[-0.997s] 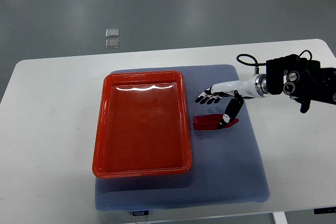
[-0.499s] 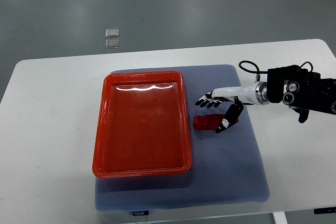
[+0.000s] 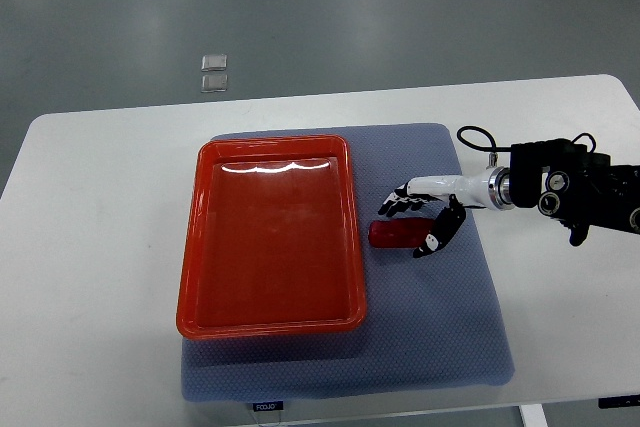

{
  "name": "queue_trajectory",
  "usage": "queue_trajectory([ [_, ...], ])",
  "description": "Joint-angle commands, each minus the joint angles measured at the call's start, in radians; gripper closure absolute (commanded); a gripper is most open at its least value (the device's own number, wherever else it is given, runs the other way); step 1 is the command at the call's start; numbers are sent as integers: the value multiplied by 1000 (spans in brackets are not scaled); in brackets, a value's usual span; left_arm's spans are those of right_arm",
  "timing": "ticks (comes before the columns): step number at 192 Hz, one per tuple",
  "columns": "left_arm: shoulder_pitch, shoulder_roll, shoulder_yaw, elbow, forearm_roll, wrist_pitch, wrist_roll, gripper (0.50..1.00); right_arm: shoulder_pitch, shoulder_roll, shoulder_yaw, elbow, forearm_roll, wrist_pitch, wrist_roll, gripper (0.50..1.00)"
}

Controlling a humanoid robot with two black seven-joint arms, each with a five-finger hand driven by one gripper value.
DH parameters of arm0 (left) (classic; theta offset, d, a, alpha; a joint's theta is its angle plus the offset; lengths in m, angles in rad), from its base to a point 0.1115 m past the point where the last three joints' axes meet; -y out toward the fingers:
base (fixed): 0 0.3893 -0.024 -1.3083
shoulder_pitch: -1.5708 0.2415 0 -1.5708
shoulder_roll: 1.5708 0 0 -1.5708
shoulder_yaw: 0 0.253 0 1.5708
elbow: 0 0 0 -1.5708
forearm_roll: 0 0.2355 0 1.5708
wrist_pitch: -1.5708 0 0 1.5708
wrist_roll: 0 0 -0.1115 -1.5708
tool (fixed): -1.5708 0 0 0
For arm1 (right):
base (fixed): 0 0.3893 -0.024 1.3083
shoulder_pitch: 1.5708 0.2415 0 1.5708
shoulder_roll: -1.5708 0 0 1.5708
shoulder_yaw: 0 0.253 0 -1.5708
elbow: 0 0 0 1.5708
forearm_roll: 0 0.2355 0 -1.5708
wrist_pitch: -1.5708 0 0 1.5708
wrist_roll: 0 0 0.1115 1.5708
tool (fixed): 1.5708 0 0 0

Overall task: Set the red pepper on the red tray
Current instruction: 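Close the right hand's fingers around the red pepper, then lift the pepper with the right hand and carry it over the tray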

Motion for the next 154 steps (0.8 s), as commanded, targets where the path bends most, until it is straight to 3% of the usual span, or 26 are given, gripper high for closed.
queue_trajectory([
  [1,0,0,0,0,0,-1,0,500,-3,1,-1,0,-4,-1,0,707],
  [76,0,0,-2,0,0,-1,0,500,-26,2,-1,0,-58,-18,8,961],
  [105,0,0,-2,2,0,1,0,500,-26,-4,-1,0,-61,-19,9,1000],
  [154,0,0,-2,2,0,-1,0,500,-10,-24,41,0,-58,-16,15,1000],
])
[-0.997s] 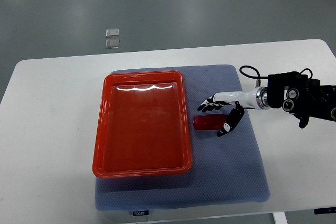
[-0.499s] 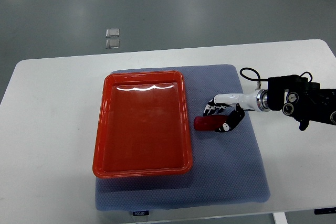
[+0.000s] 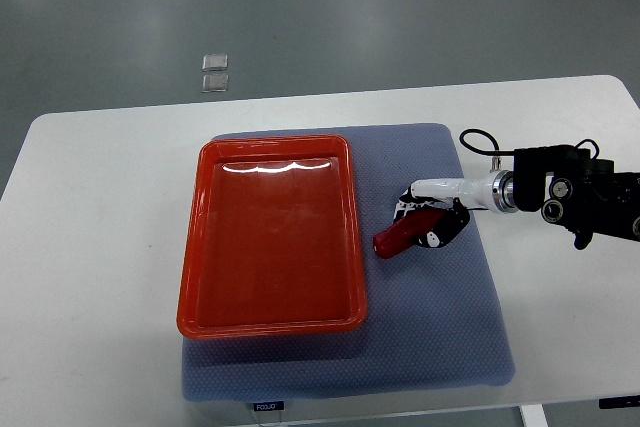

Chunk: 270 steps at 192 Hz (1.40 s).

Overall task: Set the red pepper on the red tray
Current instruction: 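Lift the pepper with the right hand and carry it over the tray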

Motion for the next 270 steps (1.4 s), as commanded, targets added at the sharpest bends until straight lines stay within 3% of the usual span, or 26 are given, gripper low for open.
queue_trajectory([
  [1,0,0,0,0,0,-1,0,500,6,-9,23,0,2,3,1,1000],
  [97,0,0,0,0,0,1,0,500,109,-25,63,-2,26,9,1,1000],
  [135,0,0,2,-1,0,1,0,500,182,14,61,-19,72,9,0,1000],
  [171,0,0,2,-1,0,-1,0,500,208,110,58,-69,82,1,1,1000],
  [209,0,0,3,-6,0,-1,0,500,195,294,57,-169,82,-42,13,1000],
  [241,0,0,3,-9,0,0,0,500,144,452,53,-272,77,-56,15,1000],
  [270,0,0,3,-11,0,-1,0,500,92,524,53,-315,69,-85,16,1000],
])
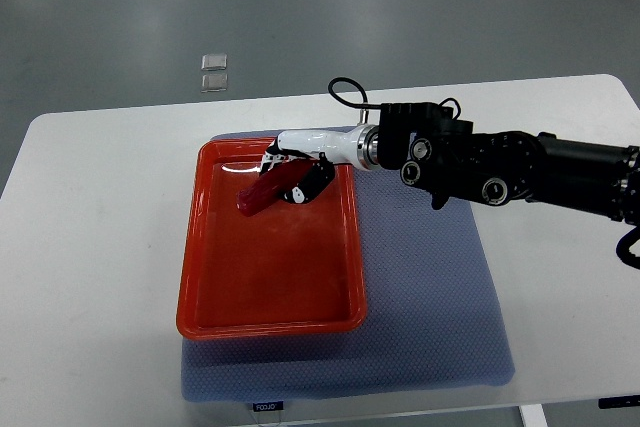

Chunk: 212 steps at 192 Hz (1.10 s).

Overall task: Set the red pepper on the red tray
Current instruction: 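Lift the pepper with the right hand and carry it over the tray, then open the right hand to release the pepper and raise it away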

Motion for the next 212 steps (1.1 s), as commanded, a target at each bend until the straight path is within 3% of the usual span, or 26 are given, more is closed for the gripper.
queue_trajectory([
  [1,0,0,0,-1,0,-1,0,500,-40,51,1,-28,-8,-21,2,1000],
  [23,0,0,0,-1,0,1,0,500,-69,65,1,-34,-13,-32,7,1000],
  [39,0,0,-2,-1,0,1,0,500,-90,65,4,-45,-13,-35,13,973],
  [52,0,0,-2,1,0,1,0,500,-104,65,7,-59,-11,-55,33,906],
  [77,0,0,-2,1,0,-1,0,500,-110,65,8,-63,6,-67,62,701],
  [92,0,0,-2,1,0,0,0,500,-112,65,10,-63,6,-67,62,640],
  [151,0,0,-3,7,0,1,0,500,-112,65,129,-60,47,-64,64,626],
  [177,0,0,-3,7,0,1,0,500,-124,5,298,-59,148,-62,64,626],
  [212,0,0,-2,5,0,1,0,500,-251,-29,634,-57,292,-61,65,624],
])
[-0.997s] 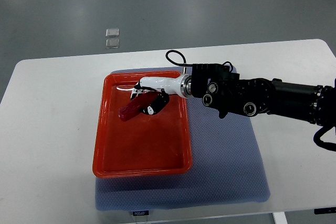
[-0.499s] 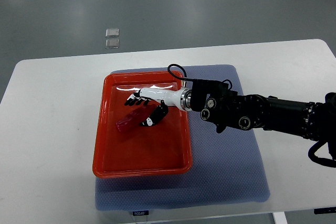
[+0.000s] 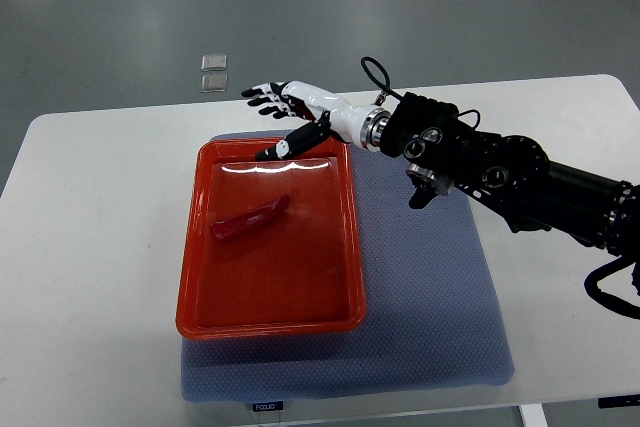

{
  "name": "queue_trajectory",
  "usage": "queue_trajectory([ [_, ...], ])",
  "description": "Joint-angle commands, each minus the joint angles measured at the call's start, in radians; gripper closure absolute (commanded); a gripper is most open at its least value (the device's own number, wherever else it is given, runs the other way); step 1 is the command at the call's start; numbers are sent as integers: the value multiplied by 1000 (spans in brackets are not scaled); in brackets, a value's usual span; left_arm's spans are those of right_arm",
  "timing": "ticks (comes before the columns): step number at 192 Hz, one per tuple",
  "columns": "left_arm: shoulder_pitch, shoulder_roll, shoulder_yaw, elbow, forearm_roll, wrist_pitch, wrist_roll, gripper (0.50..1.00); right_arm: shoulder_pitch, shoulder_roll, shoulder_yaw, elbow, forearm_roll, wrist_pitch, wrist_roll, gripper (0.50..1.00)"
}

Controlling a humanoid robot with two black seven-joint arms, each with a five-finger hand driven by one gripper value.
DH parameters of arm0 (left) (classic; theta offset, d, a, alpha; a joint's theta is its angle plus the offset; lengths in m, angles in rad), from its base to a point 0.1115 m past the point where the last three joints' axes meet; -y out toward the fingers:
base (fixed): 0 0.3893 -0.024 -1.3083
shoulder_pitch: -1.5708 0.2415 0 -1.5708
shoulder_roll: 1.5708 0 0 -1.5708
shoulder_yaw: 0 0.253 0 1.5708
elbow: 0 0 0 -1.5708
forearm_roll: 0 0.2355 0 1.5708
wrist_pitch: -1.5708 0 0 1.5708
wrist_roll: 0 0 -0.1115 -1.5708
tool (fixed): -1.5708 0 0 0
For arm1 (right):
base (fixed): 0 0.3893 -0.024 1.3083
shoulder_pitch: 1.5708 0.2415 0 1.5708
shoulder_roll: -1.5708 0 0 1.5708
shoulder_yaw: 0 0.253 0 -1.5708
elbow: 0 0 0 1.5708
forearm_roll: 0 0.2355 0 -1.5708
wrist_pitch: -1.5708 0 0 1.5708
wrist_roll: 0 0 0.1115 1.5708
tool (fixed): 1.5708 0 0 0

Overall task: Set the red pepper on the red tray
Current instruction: 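Open the right hand to release the pepper and raise it away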

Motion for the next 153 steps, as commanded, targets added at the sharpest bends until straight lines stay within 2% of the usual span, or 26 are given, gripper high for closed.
queue_trajectory([
  [1,0,0,1,-1,0,1,0,500,-75,-15,194,0,75,2,1,624],
  [37,0,0,1,-3,0,-1,0,500,-250,31,569,2,306,3,12,617],
  [58,0,0,1,-3,0,1,0,500,-331,59,702,2,443,9,60,587],
  [77,0,0,-1,-1,0,-1,0,500,-376,59,736,2,513,54,92,585],
  [153,0,0,1,-3,0,1,0,500,-471,47,737,-7,579,187,93,585],
])
